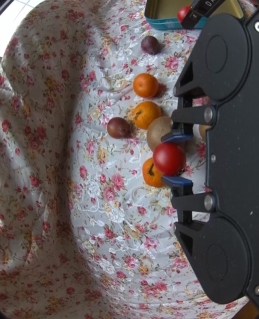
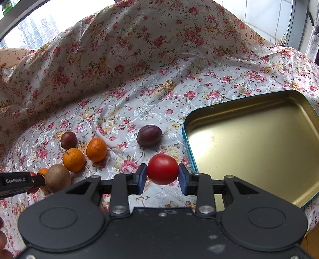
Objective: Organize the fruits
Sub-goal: 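Lift the red tomato with the right tool and carry it over the tray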
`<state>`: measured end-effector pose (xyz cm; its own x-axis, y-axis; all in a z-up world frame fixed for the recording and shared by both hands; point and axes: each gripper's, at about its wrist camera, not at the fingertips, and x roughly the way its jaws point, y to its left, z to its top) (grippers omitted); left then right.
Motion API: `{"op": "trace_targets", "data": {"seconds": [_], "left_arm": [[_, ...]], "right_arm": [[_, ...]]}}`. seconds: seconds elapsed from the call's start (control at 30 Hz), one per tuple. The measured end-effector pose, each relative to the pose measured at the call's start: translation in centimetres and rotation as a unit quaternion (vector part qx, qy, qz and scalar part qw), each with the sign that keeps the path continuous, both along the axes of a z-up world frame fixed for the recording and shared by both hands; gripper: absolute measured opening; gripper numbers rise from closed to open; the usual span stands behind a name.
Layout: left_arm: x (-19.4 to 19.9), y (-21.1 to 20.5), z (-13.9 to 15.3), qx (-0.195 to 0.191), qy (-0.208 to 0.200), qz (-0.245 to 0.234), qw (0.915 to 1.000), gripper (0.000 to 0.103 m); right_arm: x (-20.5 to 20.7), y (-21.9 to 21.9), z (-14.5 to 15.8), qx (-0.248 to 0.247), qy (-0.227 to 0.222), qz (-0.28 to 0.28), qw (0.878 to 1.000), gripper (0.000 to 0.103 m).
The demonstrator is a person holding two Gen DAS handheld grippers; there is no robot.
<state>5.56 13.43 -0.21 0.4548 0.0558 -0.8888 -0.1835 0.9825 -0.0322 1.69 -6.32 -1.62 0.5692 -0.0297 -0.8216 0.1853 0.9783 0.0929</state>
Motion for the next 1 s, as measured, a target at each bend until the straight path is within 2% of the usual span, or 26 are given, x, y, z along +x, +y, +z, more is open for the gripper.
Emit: {"op": "trace_targets", "data": {"seconds": [0.27,0.53,0.8,1.0], "left_arm": [[-0.4,-4.8,1.3,-0.007,-0.023,-0.050,0.9985,0.043],[-0.7,-9.4,1.6,-0.038,-0.017,-0.090,0.9951,0.043],[-1.4,-13.7,1.7,-0.050,-0.011,-0.126,0.9907,0.043],[-1.2,-16.4,1.2,-0.063,0.006,-0.153,0.9863,0.043]], "right_arm": [[-1.4,-3.6,0.3,-0.018,-0.023,-0.033,0.999,0.034],[-2.7,-8.4,-0.1,-0.031,-0.017,-0.092,0.995,0.034],[-3.9,-12.7,-0.7,-0.039,-0.007,-0.144,0.989,0.034],[-4.7,-14.6,-1.0,-0.026,0.000,-0.169,0.985,0.034]]}}
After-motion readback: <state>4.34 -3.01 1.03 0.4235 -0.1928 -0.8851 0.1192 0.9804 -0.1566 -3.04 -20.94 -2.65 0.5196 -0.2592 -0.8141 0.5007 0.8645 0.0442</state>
